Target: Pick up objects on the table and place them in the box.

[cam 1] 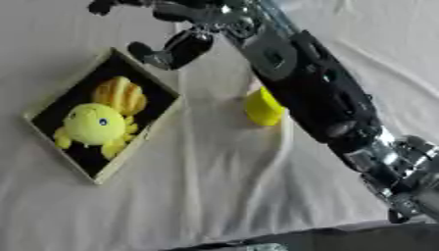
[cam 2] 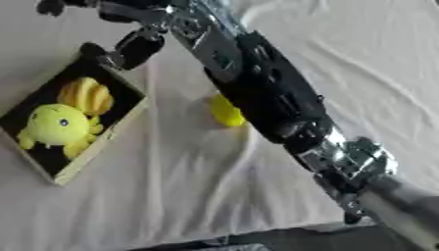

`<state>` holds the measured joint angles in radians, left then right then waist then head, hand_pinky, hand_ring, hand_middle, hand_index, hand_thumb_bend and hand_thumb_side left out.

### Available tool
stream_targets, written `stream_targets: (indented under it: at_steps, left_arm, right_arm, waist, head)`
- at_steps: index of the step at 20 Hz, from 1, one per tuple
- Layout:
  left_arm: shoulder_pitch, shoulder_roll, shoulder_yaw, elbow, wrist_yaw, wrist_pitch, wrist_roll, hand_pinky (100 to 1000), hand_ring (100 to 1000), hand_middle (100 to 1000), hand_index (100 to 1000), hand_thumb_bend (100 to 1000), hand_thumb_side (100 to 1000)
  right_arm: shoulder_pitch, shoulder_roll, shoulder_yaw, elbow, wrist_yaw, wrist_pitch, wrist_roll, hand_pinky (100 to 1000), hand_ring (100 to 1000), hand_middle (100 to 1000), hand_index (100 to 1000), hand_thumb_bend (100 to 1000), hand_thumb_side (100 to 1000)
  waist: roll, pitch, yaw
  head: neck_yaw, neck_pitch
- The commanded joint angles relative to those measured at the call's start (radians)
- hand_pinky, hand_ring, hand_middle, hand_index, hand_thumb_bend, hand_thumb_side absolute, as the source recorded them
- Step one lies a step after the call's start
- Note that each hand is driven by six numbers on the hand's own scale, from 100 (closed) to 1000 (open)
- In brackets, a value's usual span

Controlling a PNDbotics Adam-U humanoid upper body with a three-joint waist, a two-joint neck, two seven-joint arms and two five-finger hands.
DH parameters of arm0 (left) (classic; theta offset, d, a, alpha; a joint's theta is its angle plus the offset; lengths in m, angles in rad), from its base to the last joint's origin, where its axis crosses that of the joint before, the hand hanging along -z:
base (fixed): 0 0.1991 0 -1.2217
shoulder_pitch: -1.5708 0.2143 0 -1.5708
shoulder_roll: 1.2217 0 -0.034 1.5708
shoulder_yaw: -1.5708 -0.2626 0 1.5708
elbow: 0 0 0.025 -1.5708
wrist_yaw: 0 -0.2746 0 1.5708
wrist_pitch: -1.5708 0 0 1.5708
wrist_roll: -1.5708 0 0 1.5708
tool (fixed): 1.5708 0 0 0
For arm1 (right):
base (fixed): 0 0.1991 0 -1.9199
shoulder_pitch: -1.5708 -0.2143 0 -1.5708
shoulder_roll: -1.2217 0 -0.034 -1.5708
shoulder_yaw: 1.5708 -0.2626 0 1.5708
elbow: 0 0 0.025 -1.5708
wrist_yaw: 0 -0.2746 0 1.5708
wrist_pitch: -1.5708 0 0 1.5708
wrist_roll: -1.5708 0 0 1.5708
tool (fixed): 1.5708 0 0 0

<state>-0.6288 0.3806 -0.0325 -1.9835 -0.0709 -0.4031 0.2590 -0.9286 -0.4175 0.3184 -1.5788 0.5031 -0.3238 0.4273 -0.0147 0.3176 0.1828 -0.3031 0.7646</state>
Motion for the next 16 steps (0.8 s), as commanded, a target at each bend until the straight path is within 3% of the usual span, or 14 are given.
stream_targets:
  at_steps: [1,10,16]
  left_arm:
    - [0.004,0.043,0.016,-0.016,-0.014,-0.005,0.012,750,755,723,893,100,251]
    - [0.029,0.073,0.034,-0.016,-0.045,0.02,0.053,744,754,723,893,100,280]
    - [0.032,0.074,0.032,-0.016,-0.043,0.032,0.05,740,753,723,893,100,296]
  right_arm:
    - [0.028,-0.069,-0.021,-0.113,-0.081,0.045,0.032,999,967,801,926,100,208]
    - [0.201,-0.354,-0.045,-0.382,-0.329,0.054,0.065,1000,974,803,926,100,208]
    - [0.306,-0.462,-0.067,-0.421,-0.382,-0.013,0.113,1000,980,810,929,100,198]
  waist:
    - [0.001,-0.031,-0.015]
    - [-0.005,-0.031,-0.045]
    - [-0.006,-0.022,-0.048]
  head:
    - [0.032,0.005]
    - [0.092,0.005]
    - [0.095,0.005]
